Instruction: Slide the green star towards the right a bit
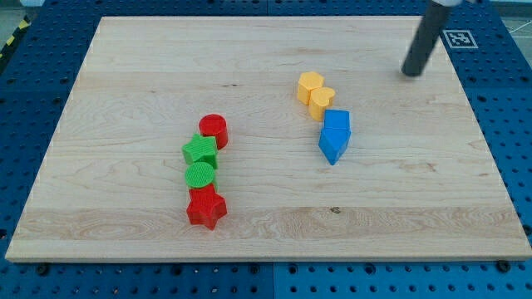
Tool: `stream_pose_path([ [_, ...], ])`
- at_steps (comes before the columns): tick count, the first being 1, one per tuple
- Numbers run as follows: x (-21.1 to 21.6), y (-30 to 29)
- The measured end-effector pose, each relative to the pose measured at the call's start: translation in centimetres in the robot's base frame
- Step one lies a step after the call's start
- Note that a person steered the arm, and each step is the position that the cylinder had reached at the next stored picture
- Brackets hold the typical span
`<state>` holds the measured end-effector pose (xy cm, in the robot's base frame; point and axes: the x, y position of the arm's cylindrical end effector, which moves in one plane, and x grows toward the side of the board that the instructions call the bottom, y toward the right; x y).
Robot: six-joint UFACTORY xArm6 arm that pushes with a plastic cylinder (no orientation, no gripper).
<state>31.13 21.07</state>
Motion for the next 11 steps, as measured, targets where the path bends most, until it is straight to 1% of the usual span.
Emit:
stream_pose_path([
  [1, -4.7, -6.3],
  [2, -5.2, -14.8],
  [3, -3.4, -22.3],
  [4, -0.3, -28.4],
  [5, 4.1, -32.9],
  [7, 14.4, -33.5],
  [8, 17.4, -32.3],
  [10, 17.6, -26.0],
  [11, 15.9, -27.6],
])
